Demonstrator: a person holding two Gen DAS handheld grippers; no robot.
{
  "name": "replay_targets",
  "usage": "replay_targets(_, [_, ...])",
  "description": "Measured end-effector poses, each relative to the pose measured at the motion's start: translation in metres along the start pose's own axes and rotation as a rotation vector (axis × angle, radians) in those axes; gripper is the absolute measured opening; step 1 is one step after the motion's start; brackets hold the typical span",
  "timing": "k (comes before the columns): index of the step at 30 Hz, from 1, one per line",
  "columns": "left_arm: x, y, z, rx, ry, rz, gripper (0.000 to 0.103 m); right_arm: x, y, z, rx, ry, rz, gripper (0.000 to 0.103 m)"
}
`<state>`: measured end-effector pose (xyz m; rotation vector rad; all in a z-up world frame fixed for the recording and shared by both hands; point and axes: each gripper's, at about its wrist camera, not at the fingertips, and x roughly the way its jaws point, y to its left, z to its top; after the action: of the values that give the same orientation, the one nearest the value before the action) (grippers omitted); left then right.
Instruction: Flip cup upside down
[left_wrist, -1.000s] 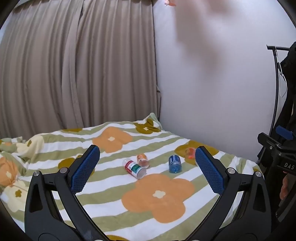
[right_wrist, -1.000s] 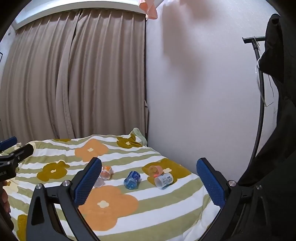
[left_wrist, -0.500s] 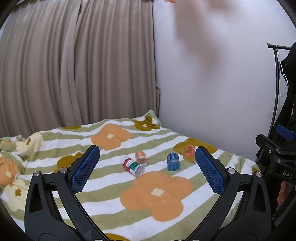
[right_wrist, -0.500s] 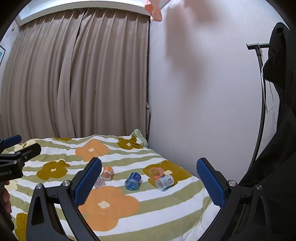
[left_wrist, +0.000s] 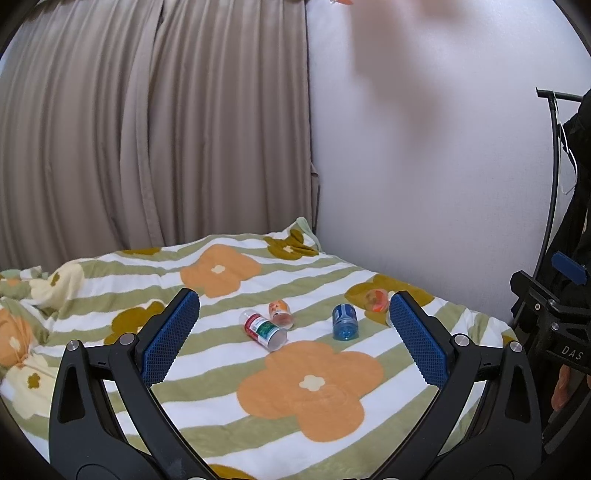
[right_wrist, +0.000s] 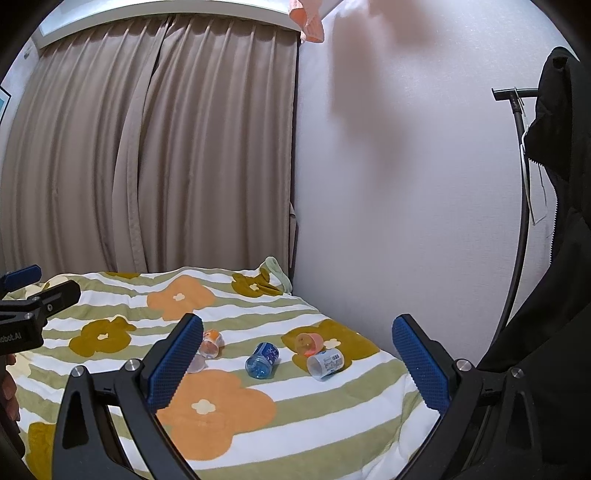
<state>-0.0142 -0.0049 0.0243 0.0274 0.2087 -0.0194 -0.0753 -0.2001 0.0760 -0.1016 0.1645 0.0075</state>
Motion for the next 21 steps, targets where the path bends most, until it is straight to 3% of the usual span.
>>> replay_targets(21, [0.0026, -0.0026, 0.0037, -0.007, 0.000, -0.001, 0.103, -0.0048, -0.0003, 0.0053, 0.008, 0.018, -0.021, 0.102])
